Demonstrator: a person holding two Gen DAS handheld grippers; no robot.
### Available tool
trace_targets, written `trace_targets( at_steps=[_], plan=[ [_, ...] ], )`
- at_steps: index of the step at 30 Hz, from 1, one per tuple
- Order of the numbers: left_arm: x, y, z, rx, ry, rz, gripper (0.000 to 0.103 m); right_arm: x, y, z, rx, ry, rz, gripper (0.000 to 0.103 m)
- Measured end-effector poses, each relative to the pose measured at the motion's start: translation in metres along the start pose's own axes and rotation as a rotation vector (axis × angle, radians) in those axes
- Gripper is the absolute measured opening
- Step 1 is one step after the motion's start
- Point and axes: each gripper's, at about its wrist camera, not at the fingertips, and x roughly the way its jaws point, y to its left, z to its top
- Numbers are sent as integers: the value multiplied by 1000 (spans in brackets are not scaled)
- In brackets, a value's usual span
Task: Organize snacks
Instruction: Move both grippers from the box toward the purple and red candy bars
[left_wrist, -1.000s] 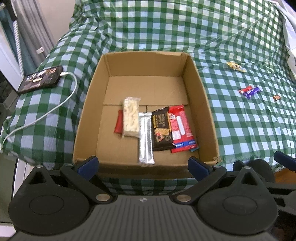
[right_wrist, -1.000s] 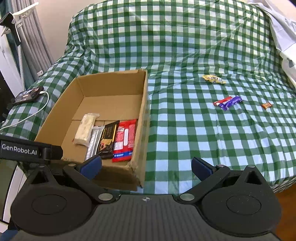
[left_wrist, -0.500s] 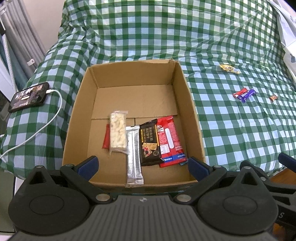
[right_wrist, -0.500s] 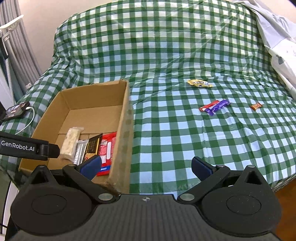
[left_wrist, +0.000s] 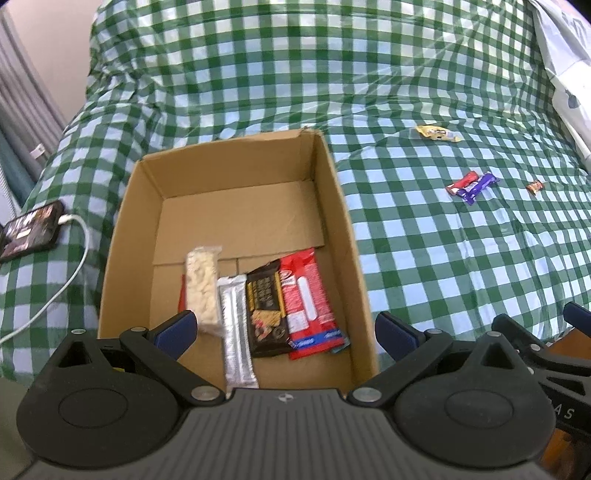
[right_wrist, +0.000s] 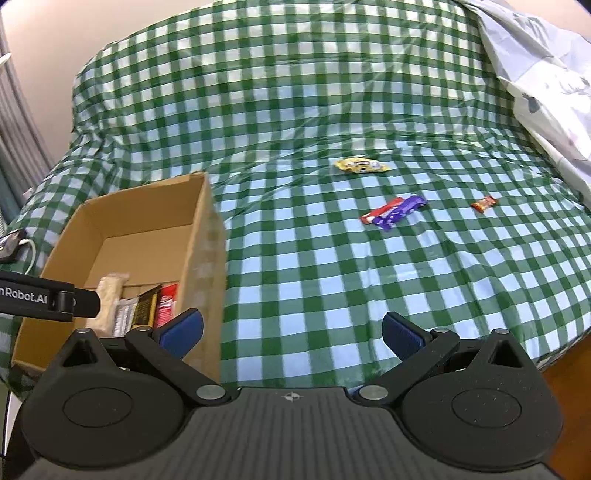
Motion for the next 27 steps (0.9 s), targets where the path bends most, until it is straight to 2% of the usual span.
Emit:
trace_targets(
  at_steps=[10,17,23,27],
  plan=[
    [25,-42,52,84,-27,-19,103,28,-55,19,80,-15,-86,102],
    [65,-94,98,201,-50,-41,103,64,-98,43,135,-27,-134,102],
    [135,-149,141,295,-19,-49,103,124,-136,78,174,-59,-163,102],
    [180,-167,160,281,16,-30,103,186,-160,102,227,-45,-164,102]
  ],
)
